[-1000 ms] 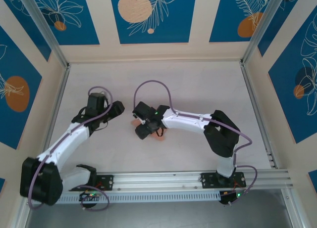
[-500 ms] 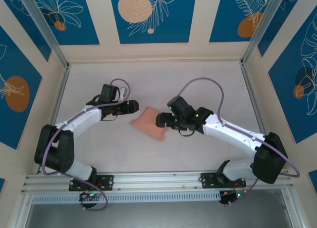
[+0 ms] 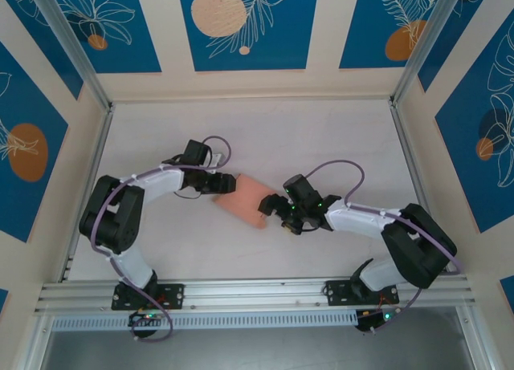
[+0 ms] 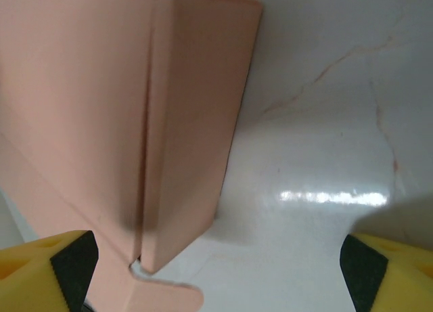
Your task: Fold the paper box
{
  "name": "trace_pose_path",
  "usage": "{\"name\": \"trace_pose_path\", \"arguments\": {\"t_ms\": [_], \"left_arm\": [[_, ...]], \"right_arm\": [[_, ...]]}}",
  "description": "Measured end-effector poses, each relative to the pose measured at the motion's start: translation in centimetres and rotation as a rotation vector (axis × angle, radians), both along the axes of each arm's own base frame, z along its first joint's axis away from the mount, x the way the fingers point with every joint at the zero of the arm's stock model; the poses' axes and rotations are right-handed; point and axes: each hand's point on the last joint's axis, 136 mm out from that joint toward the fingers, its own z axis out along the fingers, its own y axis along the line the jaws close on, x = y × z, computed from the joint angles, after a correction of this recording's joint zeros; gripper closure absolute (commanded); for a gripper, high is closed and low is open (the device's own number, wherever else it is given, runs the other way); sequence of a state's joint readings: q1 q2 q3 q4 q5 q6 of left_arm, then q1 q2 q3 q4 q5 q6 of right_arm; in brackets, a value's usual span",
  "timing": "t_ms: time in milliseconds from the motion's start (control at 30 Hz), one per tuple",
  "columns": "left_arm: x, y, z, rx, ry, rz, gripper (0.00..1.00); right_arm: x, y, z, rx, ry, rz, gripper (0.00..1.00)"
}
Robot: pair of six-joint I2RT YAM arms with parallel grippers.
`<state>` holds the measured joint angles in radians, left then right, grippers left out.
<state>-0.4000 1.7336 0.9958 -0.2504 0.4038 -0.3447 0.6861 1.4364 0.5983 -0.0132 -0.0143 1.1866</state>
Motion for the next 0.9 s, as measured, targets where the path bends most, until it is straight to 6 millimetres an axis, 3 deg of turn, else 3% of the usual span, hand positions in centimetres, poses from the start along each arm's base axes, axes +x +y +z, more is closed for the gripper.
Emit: {"name": "trace_pose_path", "arguments": {"t_ms": [267,400,600,900], "left_arm": [[0.9,-0.8,-0.2,-0.038,0.019,0.012,0.58],[1.9,-0.3,0.0,-0.049,0.008,0.047,0.62],[2.5,0.6,0.0,-0.112,0.038,0.109,0.69],[3.0,1.5,0.0,-0.313,0.102,0.235,0.7]], "right_arm": [[3.4,3.0,1.1,0.203,-0.088,-0.014,0.06],[4.4,4.1,1.7,0.301,-0.127,-0.015,0.06],[4.4,4.5,2.3,0.36,-0.202,0.013,0.06],[5.0,4.9,4.1,0.396,-0.317,0.067,0.12]]}}
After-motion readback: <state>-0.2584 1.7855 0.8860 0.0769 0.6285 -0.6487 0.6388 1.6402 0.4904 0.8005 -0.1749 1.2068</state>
